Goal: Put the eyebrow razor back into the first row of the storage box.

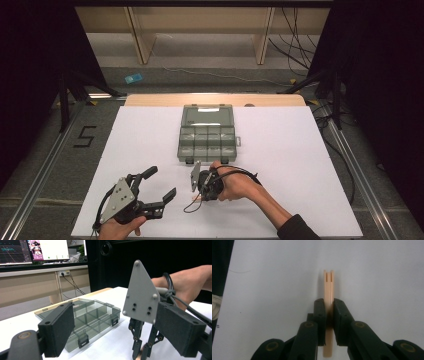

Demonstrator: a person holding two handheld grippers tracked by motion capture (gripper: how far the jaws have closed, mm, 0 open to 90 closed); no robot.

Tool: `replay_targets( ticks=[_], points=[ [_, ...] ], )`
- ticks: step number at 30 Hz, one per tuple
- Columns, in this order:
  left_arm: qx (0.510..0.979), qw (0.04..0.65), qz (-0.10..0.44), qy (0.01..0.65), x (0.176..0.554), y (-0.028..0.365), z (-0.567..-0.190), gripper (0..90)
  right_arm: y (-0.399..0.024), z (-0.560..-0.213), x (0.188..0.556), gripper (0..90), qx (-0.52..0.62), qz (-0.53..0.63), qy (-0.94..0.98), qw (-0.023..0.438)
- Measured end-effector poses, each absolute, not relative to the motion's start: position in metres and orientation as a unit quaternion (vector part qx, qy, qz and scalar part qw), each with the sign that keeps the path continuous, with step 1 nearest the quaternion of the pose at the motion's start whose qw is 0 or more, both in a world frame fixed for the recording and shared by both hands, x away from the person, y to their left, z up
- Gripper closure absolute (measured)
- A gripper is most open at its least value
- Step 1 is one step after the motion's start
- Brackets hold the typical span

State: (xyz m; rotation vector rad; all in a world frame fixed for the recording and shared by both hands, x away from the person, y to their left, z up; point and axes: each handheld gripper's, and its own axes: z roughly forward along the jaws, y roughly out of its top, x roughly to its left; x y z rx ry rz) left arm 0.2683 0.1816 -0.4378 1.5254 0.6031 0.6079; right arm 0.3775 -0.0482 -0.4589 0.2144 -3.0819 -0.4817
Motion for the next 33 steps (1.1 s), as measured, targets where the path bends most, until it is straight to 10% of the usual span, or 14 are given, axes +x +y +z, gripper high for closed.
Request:
replay_targets(
  ticks=[33],
  points=[
    [0.672, 0.637, 0.269, 0.266, 0.270, 0.181, -0.439, 15.6, -0.091, -0.402, 0.421, 82.3, -0.030, -0.234, -0.967, -0.098]
  ],
)
